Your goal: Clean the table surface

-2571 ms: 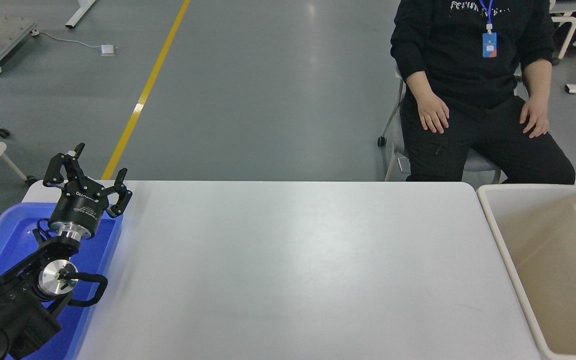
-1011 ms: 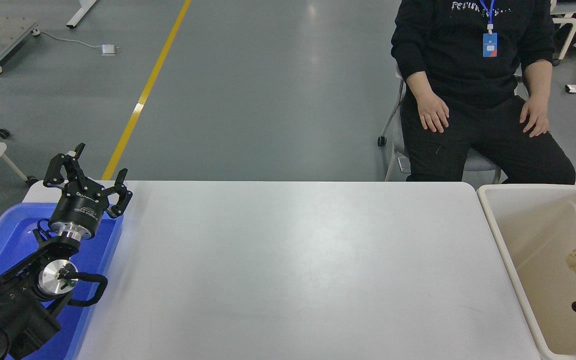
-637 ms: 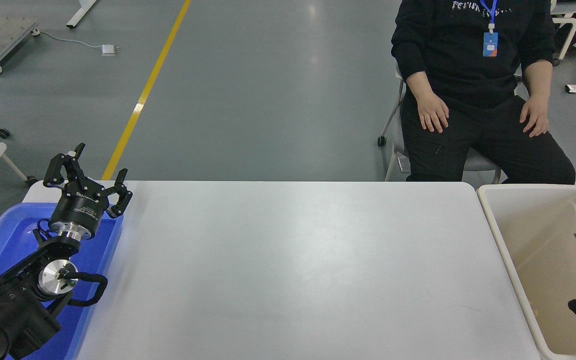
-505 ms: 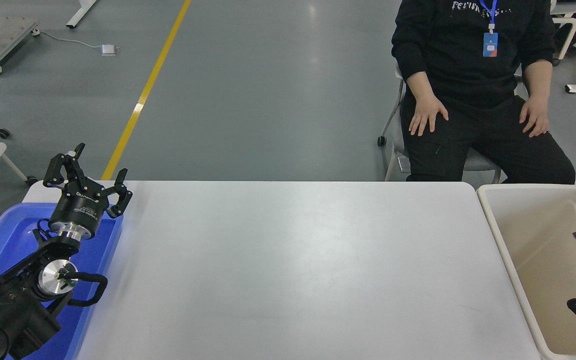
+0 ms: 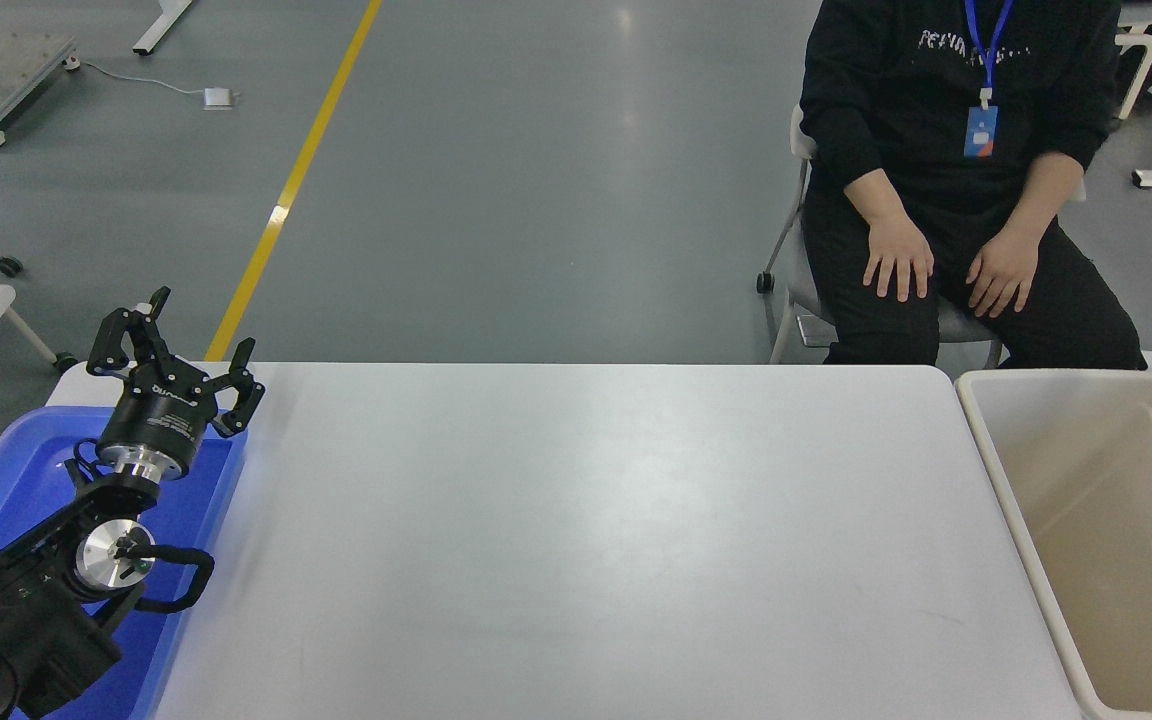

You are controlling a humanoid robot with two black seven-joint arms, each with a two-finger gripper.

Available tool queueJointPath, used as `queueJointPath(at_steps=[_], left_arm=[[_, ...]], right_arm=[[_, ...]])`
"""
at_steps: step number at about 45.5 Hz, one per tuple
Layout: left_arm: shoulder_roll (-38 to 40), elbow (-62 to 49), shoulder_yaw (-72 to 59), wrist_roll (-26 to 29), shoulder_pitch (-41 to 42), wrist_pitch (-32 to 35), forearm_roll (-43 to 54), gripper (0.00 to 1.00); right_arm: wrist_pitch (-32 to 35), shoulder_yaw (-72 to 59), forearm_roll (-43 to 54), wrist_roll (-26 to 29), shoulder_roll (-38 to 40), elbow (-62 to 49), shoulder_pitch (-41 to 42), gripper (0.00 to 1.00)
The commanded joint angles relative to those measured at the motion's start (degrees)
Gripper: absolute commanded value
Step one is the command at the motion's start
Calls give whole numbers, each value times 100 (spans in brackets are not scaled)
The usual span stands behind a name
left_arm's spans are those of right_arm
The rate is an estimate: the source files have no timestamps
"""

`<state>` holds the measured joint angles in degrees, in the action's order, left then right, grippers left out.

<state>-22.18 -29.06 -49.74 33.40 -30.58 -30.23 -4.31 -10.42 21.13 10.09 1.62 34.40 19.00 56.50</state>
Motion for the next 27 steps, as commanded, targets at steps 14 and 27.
queueJointPath(at_steps=[14,27], left_arm=[[-6,-3,0,0,0,0,0,100],[3,-3,0,0,0,0,0,100]], right_arm=[[180,1983,89,-907,427,2266,634,98],[716,2045,89,-2384,357,2389,116,98]])
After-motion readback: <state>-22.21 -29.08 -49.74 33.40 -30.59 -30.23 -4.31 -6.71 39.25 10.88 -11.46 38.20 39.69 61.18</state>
